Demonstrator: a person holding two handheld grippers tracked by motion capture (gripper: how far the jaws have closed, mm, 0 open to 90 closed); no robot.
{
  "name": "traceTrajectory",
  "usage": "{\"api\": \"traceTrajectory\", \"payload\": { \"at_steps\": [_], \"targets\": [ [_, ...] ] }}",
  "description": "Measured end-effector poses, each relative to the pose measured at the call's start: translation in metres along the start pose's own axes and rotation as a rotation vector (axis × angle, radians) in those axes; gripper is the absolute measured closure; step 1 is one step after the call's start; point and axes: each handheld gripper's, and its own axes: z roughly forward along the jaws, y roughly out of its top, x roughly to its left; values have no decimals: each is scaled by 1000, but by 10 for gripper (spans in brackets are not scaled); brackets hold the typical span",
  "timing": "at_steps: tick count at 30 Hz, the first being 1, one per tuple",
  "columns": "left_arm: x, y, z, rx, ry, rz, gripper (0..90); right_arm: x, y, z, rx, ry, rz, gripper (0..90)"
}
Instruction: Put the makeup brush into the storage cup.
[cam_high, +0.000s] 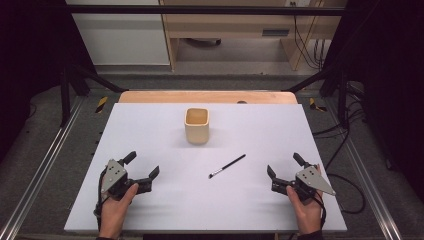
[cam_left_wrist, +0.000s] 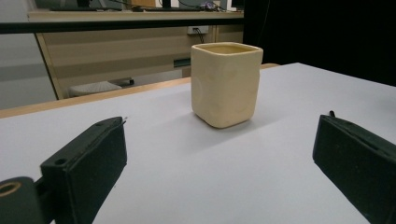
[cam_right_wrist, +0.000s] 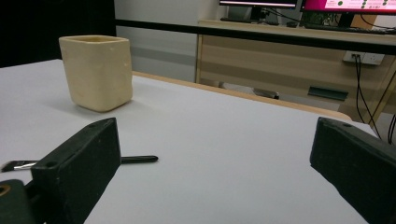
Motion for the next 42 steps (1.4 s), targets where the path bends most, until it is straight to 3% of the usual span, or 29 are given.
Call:
{"api": "traceTrajectory", "payload": {
  "at_steps": [7,9,10,13,22,27,36,42],
  "targets": [
    [-5,4,10,67,-13,31,29,2,0,2,27,3,39,24],
    [-13,12,19,121,-37,84,29,3,0,4,55,2,34,24],
    [-13,12,19,121,-37,84,29,3,0,4,55,2,34,24],
    [-28,28,31,174,-81,122,27,3,1,4,55,13,30,27],
    [-55,48,62,263,-163,121,28,1,0,1,60,2,40,27],
    [-79,60,87,335,-226,159,27,3,-1,3,67,5,37,28],
    [-107,63,120,415,-285,223,28,0,-1,1,66,-8,51,27],
    [-114,59,137,451,-306,221,28,0,-1,0,63,-5,49,28]
  ]
}}
